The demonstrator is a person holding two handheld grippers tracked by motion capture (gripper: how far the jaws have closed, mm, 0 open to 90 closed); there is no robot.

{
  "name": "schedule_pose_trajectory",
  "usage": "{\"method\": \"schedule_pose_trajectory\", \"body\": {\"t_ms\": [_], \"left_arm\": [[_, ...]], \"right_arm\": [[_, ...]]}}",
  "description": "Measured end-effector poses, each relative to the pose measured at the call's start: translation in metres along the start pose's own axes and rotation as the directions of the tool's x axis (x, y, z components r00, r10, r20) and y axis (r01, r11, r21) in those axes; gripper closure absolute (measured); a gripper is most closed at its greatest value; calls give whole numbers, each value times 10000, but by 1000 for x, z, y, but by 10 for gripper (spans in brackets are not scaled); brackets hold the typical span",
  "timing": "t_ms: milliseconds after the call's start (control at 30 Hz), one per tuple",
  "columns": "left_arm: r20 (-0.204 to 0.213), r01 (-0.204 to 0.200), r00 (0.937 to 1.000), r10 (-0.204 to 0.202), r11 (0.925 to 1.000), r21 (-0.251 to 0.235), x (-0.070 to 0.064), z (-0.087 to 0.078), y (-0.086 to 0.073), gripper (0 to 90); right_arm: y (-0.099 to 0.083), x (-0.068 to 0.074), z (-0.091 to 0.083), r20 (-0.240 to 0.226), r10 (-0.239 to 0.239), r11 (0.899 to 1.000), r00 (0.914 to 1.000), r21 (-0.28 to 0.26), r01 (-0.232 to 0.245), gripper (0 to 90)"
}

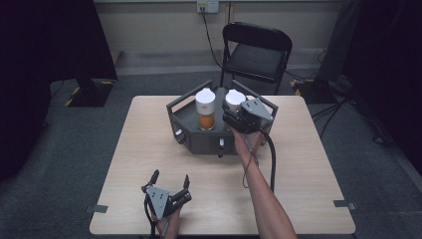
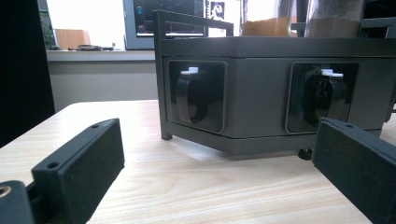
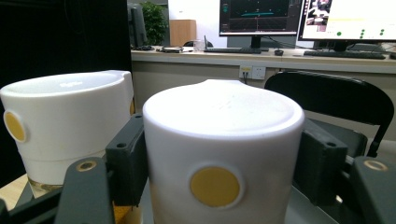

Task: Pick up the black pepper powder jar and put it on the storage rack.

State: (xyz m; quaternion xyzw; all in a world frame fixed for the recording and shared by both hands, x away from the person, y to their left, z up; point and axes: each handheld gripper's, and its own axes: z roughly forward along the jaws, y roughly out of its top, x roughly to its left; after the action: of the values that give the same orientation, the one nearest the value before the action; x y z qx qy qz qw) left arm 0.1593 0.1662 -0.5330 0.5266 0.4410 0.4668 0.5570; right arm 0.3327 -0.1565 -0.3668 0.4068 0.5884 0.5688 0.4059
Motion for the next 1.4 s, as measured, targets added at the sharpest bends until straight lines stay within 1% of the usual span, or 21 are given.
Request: {"method": "schedule_pose_trajectory", "body": {"t_ms": [200,367,567,733,800,900,967,1000,1033,1100,1133,1233,1333,1400], "left_arm": [[1,-1,10000,1,10000,1,0,0,0,13],[0,-2,10000,2,10000,2,0,0,0,13],[2,-1,10000,1,10000,0,0,0,0,13],[1,1,10000,-1,10000,0,0,0,0,13],[1,-1,10000,1,10000,2,0,0,0,13],[1,-1,10000,1,10000,2,0,0,0,13],[1,3,10000,-3,10000,0,0,0,0,13],[0,0,10000,0,10000,4,0,0,0,14],[1,1,10000,-1,10000,11,0,0,0,14],[-4,-3,10000,3,10000,14,0,0,0,15],[-6,-5,10000,5,10000,16,0,0,0,15],[-8,-6,10000,6,10000,16,0,0,0,15],[-7,-4,10000,4,10000,12,0,0,0,15],[-6,-5,10000,5,10000,13,0,0,0,15]], "right_arm": [[-1,2,0,66,17,10000,10000,-38,-17,302],[-1,1,0,38,38,10000,10000,-12,-38,302],[-4,0,-1,-1,51,9999,10000,-129,-51,301],[-6,0,-1,-26,-12,9998,10000,-178,12,296],[-6,0,-1,4,-141,9997,9999,-200,141,289],[-8,-1,-2,53,-71,9994,10000,-344,73,206],[-9,-6,-2,-101,86,9992,9999,-391,-90,147],[-9,-5,-1,6,92,9991,10000,-408,-92,92],[-9,-4,-1,121,76,9991,9999,-409,-71,63],[-10,-7,-1,72,153,9990,9999,-421,-150,16],[-12,-6,-2,160,134,9987,9998,-499,-126,0],[-14,-8,-4,66,167,9980,9998,-617,-163,0],[-15,-9,-4,-52,185,9980,9998,-610,-188,0],[-15,-7,-4,-30,91,9981,10000,-615,-92,0]]}}
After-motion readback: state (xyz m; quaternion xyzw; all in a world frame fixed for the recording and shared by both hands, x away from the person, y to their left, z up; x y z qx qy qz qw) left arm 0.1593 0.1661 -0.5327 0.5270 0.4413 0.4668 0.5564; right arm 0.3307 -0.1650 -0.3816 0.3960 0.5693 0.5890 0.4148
